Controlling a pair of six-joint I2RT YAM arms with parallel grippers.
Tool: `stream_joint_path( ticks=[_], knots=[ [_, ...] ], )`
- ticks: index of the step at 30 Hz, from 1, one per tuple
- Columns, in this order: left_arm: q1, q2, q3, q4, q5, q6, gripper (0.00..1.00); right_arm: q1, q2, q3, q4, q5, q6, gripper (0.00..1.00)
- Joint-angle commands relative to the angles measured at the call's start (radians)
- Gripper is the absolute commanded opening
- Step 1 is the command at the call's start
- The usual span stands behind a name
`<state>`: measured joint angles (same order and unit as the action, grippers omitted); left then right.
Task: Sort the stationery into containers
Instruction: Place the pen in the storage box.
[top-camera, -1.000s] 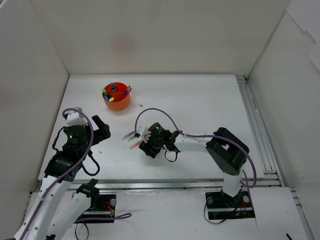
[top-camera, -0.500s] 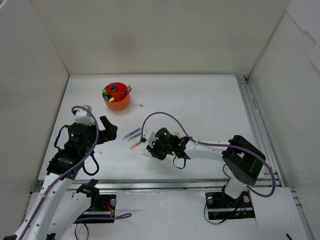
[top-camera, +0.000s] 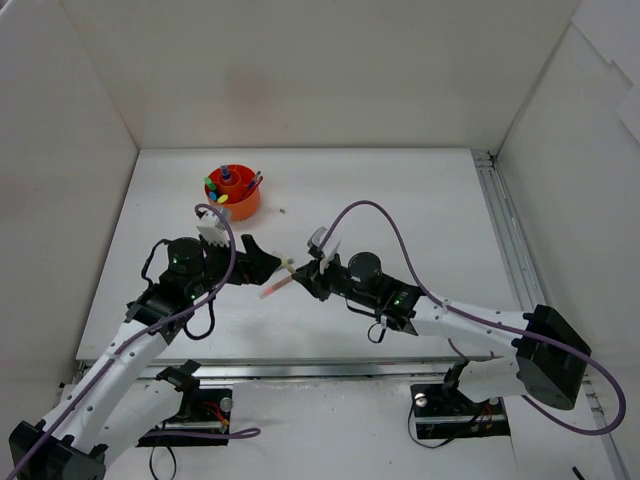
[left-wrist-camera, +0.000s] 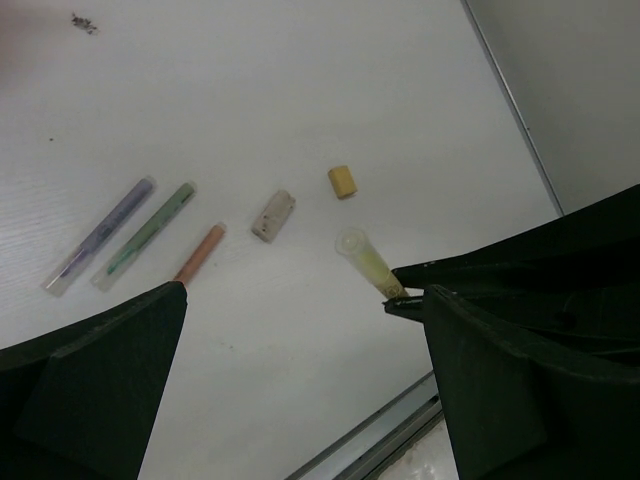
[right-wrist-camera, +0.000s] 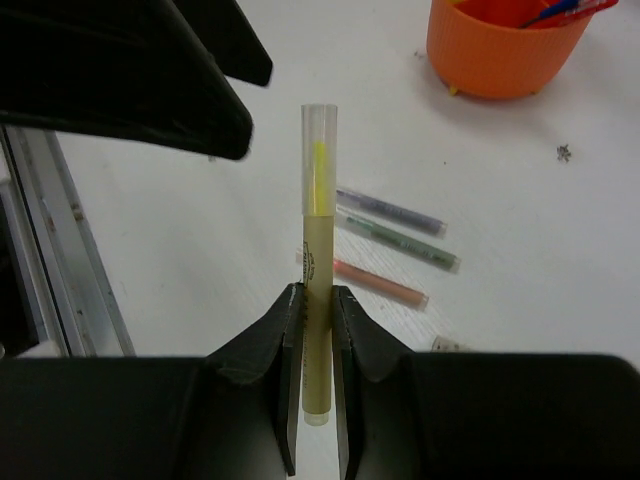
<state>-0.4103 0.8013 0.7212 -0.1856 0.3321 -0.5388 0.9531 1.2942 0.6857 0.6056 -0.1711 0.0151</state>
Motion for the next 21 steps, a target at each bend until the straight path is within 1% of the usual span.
stream_joint_path(
  ticks=[1, 5, 6, 7, 8, 9, 10, 12, 13, 15, 16, 18, 19, 20, 21],
  knots=[
    [-0.033, 0.033, 0.012, 0.178, 0.003, -0.050, 1.00, 0.022, -0.032, 0.011, 0.180, 0.031, 0.057, 0.00],
    [-0.074, 0.058, 0.001, 0.241, -0.042, -0.081, 0.99, 0.029, -0.039, 0.012, 0.204, 0.036, 0.078, 0.00],
    [-0.084, 0.059, -0.002, 0.258, -0.056, -0.092, 0.98, 0.035, -0.042, 0.009, 0.212, 0.035, 0.083, 0.00],
    [-0.084, 0.058, -0.008, 0.262, -0.098, -0.098, 0.94, 0.033, -0.044, 0.006, 0.215, 0.033, 0.086, 0.00],
    [-0.109, 0.055, -0.012, 0.276, -0.114, -0.101, 0.92, 0.036, -0.050, 0.005, 0.220, 0.039, 0.091, 0.00],
    [-0.110, 0.053, -0.017, 0.284, -0.122, -0.101, 0.89, 0.038, -0.053, 0.003, 0.221, 0.039, 0.091, 0.00],
    [-0.123, 0.055, -0.023, 0.288, -0.128, -0.101, 0.83, 0.038, -0.055, -0.002, 0.223, 0.047, 0.089, 0.00],
    [-0.137, 0.053, -0.026, 0.305, -0.130, -0.099, 0.77, 0.042, -0.065, -0.006, 0.233, 0.068, 0.088, 0.00],
    [-0.153, 0.055, -0.026, 0.307, -0.145, -0.101, 0.65, 0.045, -0.065, -0.006, 0.235, 0.080, 0.088, 0.00],
    [-0.165, 0.062, -0.020, 0.311, -0.171, -0.101, 0.51, 0.046, -0.061, 0.000, 0.237, 0.082, 0.082, 0.00],
    [-0.176, 0.065, -0.017, 0.311, -0.176, -0.101, 0.37, 0.050, -0.059, 0.002, 0.237, 0.084, 0.079, 0.00],
    [-0.185, 0.082, -0.008, 0.313, -0.177, -0.092, 0.29, 0.050, -0.050, 0.006, 0.237, 0.081, 0.075, 0.00],
    [-0.185, 0.088, 0.006, 0.311, -0.176, -0.090, 0.19, 0.047, -0.047, 0.008, 0.237, 0.081, 0.072, 0.00],
    [-0.185, 0.102, 0.010, 0.305, -0.176, -0.086, 0.13, 0.049, -0.039, 0.011, 0.237, 0.081, 0.069, 0.00],
    [-0.185, 0.108, 0.024, 0.301, -0.179, -0.084, 0.05, 0.050, -0.036, 0.015, 0.237, 0.085, 0.068, 0.00]
  ],
)
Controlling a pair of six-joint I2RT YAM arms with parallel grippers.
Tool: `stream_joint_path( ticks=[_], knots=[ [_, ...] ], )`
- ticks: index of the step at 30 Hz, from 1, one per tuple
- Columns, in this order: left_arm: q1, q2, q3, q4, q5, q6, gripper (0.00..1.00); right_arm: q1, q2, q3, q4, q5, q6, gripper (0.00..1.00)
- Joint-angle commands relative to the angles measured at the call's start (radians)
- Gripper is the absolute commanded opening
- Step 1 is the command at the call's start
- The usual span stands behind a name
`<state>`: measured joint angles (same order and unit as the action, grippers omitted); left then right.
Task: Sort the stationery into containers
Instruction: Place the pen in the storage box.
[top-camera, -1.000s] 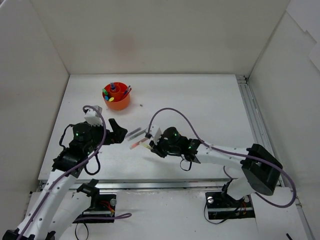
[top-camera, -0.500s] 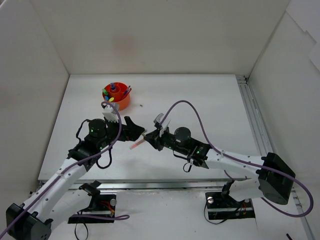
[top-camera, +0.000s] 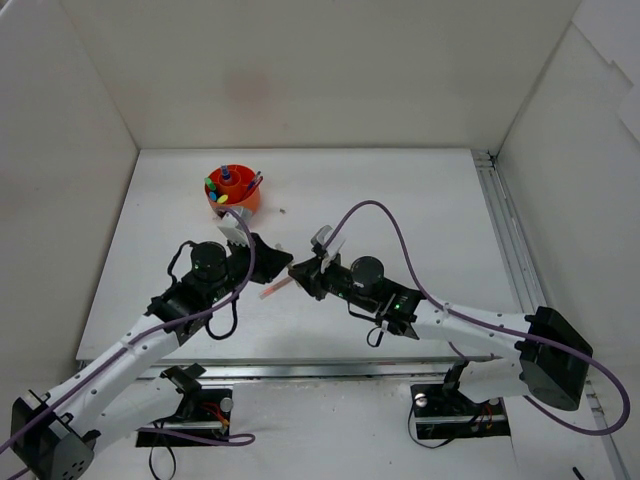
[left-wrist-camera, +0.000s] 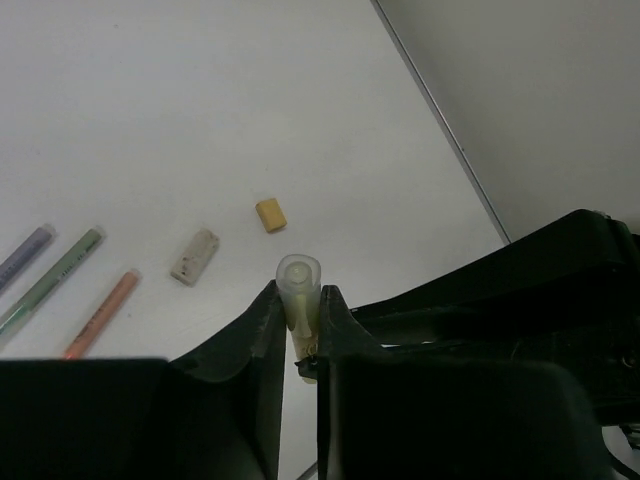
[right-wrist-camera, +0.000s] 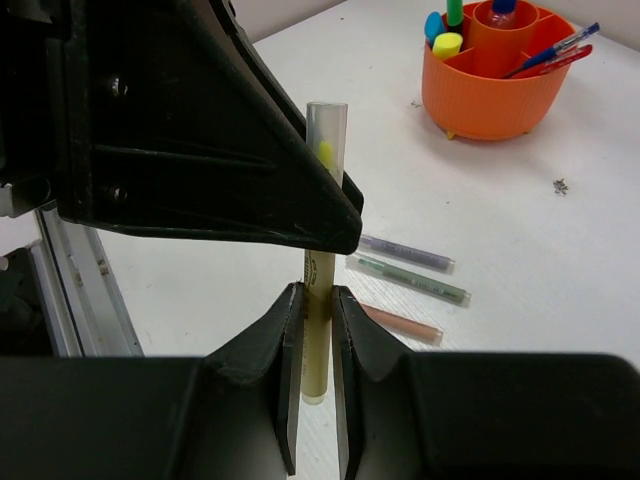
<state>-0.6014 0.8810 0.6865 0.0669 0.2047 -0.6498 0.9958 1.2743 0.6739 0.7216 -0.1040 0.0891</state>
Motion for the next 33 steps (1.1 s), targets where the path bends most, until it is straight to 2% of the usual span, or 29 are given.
stream_joint_path(
  ticks=[1, 5, 9, 10, 11, 12, 13, 14, 17, 19, 24, 28, 33],
  knots=[
    [0.006, 0.036, 0.070, 0.039, -0.060, 0.030, 0.00, 0.006, -0.012, 0.030, 0.121, 0.020, -0.011, 0.00],
    [0.006, 0.049, 0.093, 0.034, -0.082, 0.062, 0.00, 0.006, -0.013, 0.036, 0.119, 0.035, -0.031, 0.04],
    [0.006, 0.052, 0.134, -0.006, -0.262, 0.088, 0.00, 0.004, -0.027, 0.038, 0.119, 0.090, -0.057, 0.11],
    [0.006, 0.059, 0.145, -0.013, -0.290, 0.099, 0.00, 0.007, -0.027, 0.041, 0.118, 0.099, -0.064, 0.26],
    [0.006, 0.074, 0.157, -0.027, -0.321, 0.113, 0.00, 0.007, -0.030, 0.042, 0.118, 0.136, -0.069, 0.30],
    [0.006, 0.084, 0.192, -0.036, -0.388, 0.134, 0.00, 0.007, -0.030, 0.044, 0.118, 0.148, -0.074, 0.38],
    [0.006, 0.098, 0.214, -0.041, -0.427, 0.142, 0.00, 0.006, -0.033, 0.046, 0.119, 0.165, -0.075, 0.72],
    [0.006, 0.128, 0.240, -0.059, -0.465, 0.153, 0.00, 0.006, -0.036, 0.046, 0.116, 0.188, -0.077, 0.98],
    [0.047, 0.219, 0.369, -0.091, -0.569, 0.252, 0.00, 0.006, -0.050, 0.042, 0.116, 0.248, -0.078, 0.98],
    [0.098, 0.297, 0.445, -0.043, -0.565, 0.315, 0.00, 0.000, -0.068, 0.032, 0.114, 0.277, -0.110, 0.98],
    [0.286, 0.482, 0.615, 0.026, -0.429, 0.406, 0.00, -0.031, -0.131, -0.025, 0.092, 0.366, -0.132, 0.98],
    [0.371, 0.680, 0.741, 0.138, -0.276, 0.570, 0.00, -0.114, -0.196, -0.051, -0.009, 0.391, -0.123, 0.98],
    [0.419, 0.904, 0.975, 0.148, -0.085, 0.650, 0.00, -0.186, -0.181, -0.014, -0.131, 0.382, -0.121, 0.98]
  ],
)
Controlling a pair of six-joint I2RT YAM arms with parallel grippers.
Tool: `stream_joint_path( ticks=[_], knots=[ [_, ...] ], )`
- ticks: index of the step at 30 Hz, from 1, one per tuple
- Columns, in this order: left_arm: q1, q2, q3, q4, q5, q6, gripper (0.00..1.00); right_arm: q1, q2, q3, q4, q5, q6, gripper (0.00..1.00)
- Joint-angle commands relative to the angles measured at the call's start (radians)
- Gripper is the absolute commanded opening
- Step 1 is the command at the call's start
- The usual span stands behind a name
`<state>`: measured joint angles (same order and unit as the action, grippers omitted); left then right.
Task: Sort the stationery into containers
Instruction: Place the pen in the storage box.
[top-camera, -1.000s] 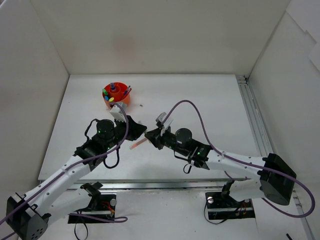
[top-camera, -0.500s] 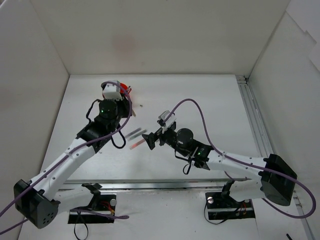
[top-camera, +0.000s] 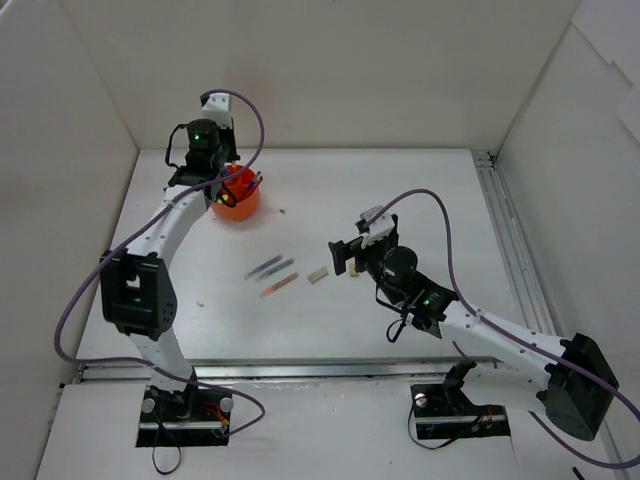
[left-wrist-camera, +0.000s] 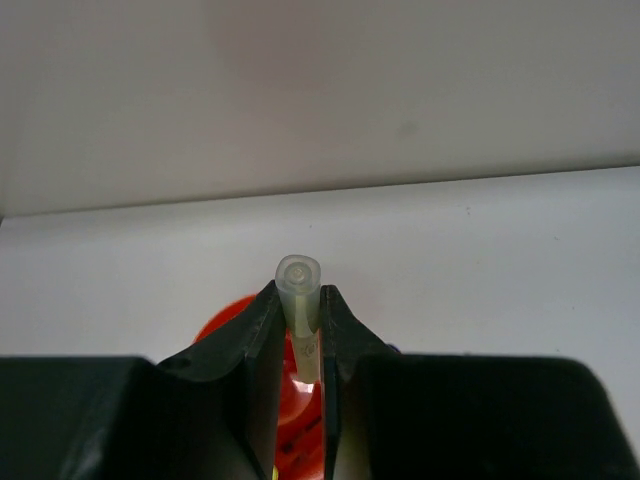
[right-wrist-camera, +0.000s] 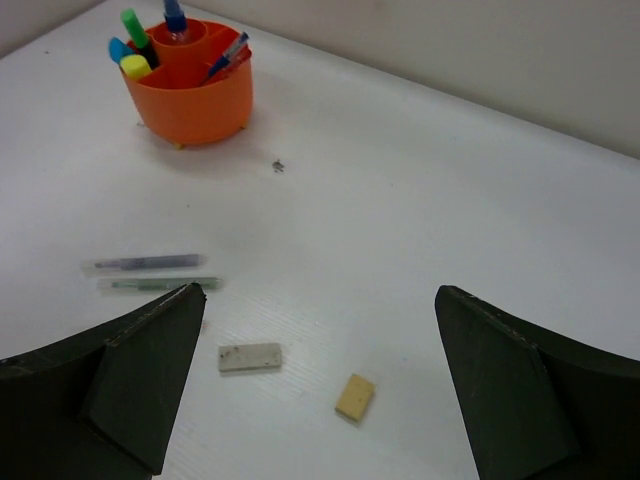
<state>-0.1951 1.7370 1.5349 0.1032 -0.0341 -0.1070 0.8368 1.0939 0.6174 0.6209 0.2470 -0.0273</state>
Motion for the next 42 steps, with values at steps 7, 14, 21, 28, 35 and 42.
stream_joint_path(
  ticks=[7, 14, 21, 28, 35, 42],
  knots=[
    [0.034, 0.268, 0.395, 0.035, 0.212, 0.142, 0.00, -0.143, 0.084, 0.076, -0.039, -0.089, 0.023, 0.98],
    [0.052, 0.345, 0.401, 0.045, 0.203, 0.127, 0.00, -0.232, 0.145, 0.093, -0.038, -0.184, 0.081, 0.98],
    [0.052, 0.338, 0.311, 0.075, 0.137, 0.127, 0.00, -0.269, 0.167, 0.093, -0.036, -0.221, 0.104, 0.98],
    [0.052, 0.375, 0.321, 0.056, 0.154, 0.089, 0.00, -0.289, 0.173, 0.081, -0.026, -0.227, 0.110, 0.98],
    [0.052, 0.383, 0.346, -0.005, 0.160, 0.079, 0.06, -0.300, 0.179, 0.084, -0.026, -0.239, 0.112, 0.98],
    [0.052, 0.317, 0.323, -0.050, 0.163, 0.061, 0.43, -0.301, 0.159, 0.081, -0.016, -0.313, 0.118, 0.98]
  ],
)
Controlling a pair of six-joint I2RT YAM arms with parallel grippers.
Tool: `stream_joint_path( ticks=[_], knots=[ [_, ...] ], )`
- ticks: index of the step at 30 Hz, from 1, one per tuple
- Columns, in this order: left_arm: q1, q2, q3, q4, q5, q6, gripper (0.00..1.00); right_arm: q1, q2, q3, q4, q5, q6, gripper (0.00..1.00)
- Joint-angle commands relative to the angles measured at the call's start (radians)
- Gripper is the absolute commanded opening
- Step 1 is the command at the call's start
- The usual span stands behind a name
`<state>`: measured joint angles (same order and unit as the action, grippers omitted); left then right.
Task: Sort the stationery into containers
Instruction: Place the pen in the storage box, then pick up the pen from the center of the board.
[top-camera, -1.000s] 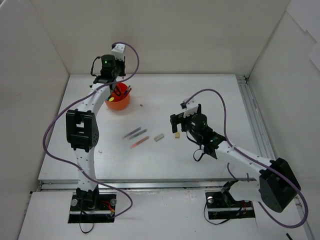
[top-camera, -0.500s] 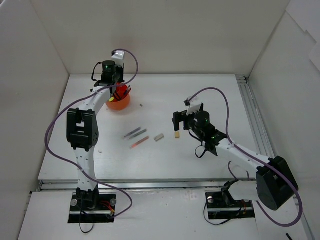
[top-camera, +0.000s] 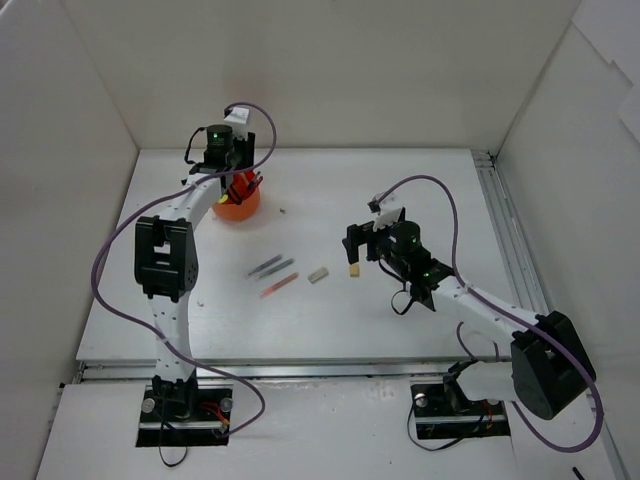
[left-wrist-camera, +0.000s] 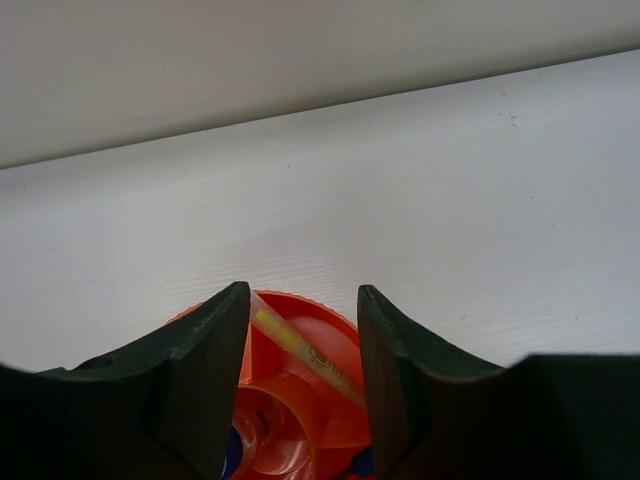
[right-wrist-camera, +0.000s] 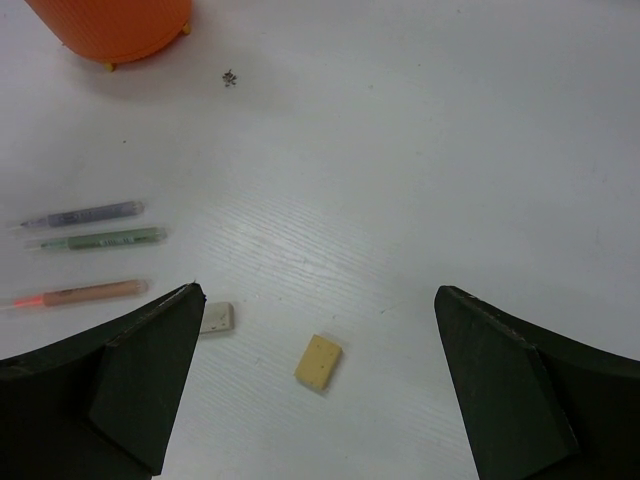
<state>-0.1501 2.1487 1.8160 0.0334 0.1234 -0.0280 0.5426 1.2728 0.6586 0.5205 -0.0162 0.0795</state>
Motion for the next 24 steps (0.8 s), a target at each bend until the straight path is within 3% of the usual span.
stream_joint_path(
  ticks=[1, 5, 7, 8, 11, 16, 19, 20, 24],
  knots=[
    [0.007, -0.107, 0.034, 0.020, 0.010, -0.018, 0.44, -0.006, -0.021, 0.039, 0.082, -0.063, 0.011, 0.98],
    [0.007, -0.174, -0.009, 0.013, 0.019, -0.041, 0.50, 0.002, -0.009, 0.062, 0.063, -0.191, -0.026, 0.98],
    [0.007, -0.233, -0.024, -0.003, 0.039, -0.062, 0.53, 0.045, 0.014, 0.105, -0.009, -0.211, -0.133, 0.98],
    [0.007, -0.280, -0.052, -0.004, 0.065, -0.073, 0.60, 0.069, 0.029, 0.131, -0.051, -0.205, -0.212, 0.98],
    [0.007, -0.364, -0.137, -0.001, 0.107, -0.127, 0.75, 0.138, 0.129, 0.250, -0.220, -0.246, -0.303, 0.98],
    [-0.031, -0.619, -0.308, -0.073, 0.101, -0.234, 0.82, 0.207, 0.353, 0.421, -0.370, -0.367, -0.386, 0.98],
    [-0.069, -0.808, -0.516, -0.069, 0.110, -0.251, 0.82, 0.240, 0.453, 0.502, -0.381, -0.406, -0.396, 0.98],
    [-0.069, -0.858, -0.650, -0.053, 0.105, -0.292, 0.83, 0.249, 0.473, 0.528, -0.376, -0.406, -0.399, 0.98],
    [-0.089, -1.142, -0.917, -0.041, 0.078, -0.365, 0.94, 0.276, 0.585, 0.610, -0.398, -0.427, -0.415, 0.98]
  ],
)
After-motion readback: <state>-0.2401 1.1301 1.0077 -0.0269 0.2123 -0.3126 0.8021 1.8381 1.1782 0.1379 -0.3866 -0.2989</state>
